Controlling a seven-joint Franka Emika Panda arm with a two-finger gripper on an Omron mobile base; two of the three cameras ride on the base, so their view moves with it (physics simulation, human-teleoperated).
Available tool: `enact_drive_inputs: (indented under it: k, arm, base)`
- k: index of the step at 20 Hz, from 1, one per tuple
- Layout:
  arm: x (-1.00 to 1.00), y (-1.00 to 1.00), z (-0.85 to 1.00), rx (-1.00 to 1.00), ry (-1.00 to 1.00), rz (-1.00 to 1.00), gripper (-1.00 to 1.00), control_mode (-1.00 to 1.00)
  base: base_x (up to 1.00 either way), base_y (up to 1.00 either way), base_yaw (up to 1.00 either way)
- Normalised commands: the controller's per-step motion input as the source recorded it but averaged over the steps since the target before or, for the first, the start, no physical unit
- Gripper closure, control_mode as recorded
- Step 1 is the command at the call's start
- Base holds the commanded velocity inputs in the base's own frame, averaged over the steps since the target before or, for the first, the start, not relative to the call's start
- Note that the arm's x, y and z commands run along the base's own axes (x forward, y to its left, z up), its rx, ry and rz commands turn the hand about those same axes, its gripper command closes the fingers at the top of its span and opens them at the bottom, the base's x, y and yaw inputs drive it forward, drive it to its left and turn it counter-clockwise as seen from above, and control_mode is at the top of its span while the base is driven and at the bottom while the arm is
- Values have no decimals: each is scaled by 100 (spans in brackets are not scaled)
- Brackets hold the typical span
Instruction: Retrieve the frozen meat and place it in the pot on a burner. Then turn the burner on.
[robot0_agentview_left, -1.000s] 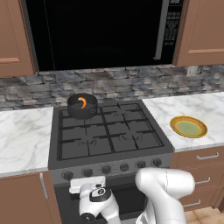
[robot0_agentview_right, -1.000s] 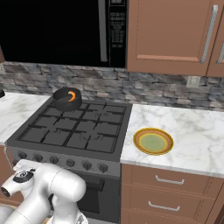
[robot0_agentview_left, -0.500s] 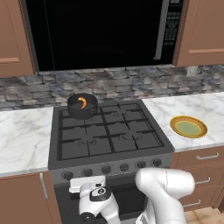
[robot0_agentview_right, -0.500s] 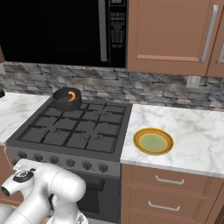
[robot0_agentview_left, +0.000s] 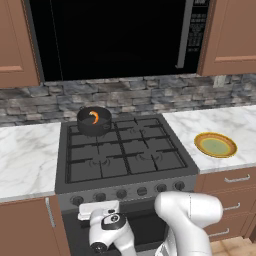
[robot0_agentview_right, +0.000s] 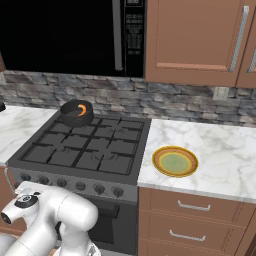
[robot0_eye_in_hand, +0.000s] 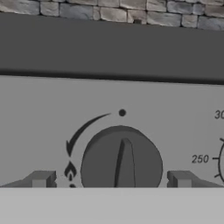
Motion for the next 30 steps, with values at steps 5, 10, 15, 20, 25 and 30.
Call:
enact_drive_inputs:
  k: [5, 10, 15, 20, 25, 30]
  arm:
    - [0, 4, 0, 0, 0, 0, 100, -100]
    - [0, 3, 0, 0, -3, 0, 100, -100]
    - [11, 2, 0, -1, 0, 0, 100, -100]
    - [2, 3, 0, -3, 3, 8, 100, -100]
    - [0, -1, 0, -12, 0, 27, 100, -100]
    - [-1, 0, 0, -25, 0, 24, 100, -100]
  base:
    - [0, 0, 0]
    - [0, 0, 0]
    - [0, 0, 0]
    - [0, 0, 0]
    - [0, 0, 0]
    - [0, 0, 0]
